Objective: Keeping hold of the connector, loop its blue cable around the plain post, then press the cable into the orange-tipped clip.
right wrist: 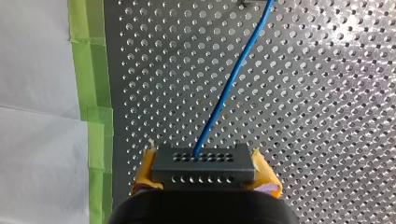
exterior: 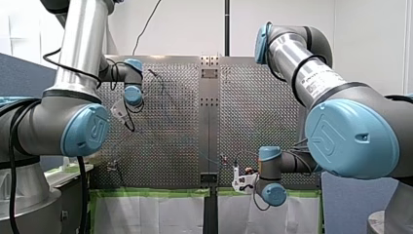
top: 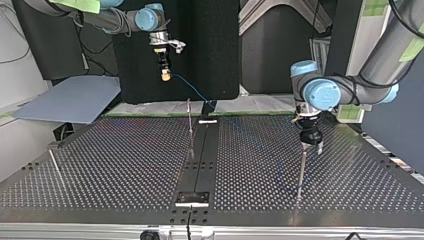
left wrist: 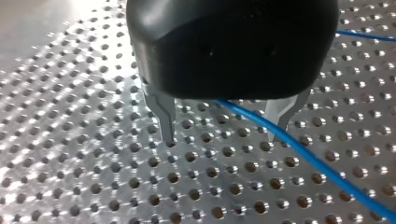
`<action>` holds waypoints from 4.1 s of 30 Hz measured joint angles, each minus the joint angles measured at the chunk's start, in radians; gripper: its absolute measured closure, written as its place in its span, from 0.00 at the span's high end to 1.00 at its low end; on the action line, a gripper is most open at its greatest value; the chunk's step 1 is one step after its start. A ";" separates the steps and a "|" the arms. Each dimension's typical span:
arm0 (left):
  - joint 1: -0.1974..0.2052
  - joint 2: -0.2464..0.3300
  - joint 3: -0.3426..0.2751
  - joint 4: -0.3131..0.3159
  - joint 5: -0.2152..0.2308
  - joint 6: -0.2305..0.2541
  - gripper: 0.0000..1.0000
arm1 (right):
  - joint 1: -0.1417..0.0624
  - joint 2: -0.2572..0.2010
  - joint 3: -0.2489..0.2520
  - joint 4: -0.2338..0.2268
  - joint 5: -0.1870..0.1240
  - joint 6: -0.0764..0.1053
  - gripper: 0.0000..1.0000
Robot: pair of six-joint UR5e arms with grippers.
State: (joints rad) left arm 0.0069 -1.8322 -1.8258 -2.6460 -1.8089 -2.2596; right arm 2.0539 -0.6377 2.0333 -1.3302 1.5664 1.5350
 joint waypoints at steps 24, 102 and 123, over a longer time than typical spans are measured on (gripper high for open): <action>0.036 0.064 -0.073 0.072 0.062 -0.041 0.94 | 0.002 0.000 0.000 0.000 0.000 -0.001 0.00; -0.012 0.452 -0.157 -0.137 0.151 0.153 0.94 | 0.004 0.000 0.000 0.009 0.000 -0.001 0.00; -0.116 0.439 0.067 -0.361 0.138 0.377 0.94 | 0.004 0.000 -0.008 0.022 -0.002 -0.001 0.00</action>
State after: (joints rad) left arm -0.1091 -1.3936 -1.7588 -3.0070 -1.6712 -1.8831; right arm 2.0579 -0.6376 2.0253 -1.3078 1.5648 1.5342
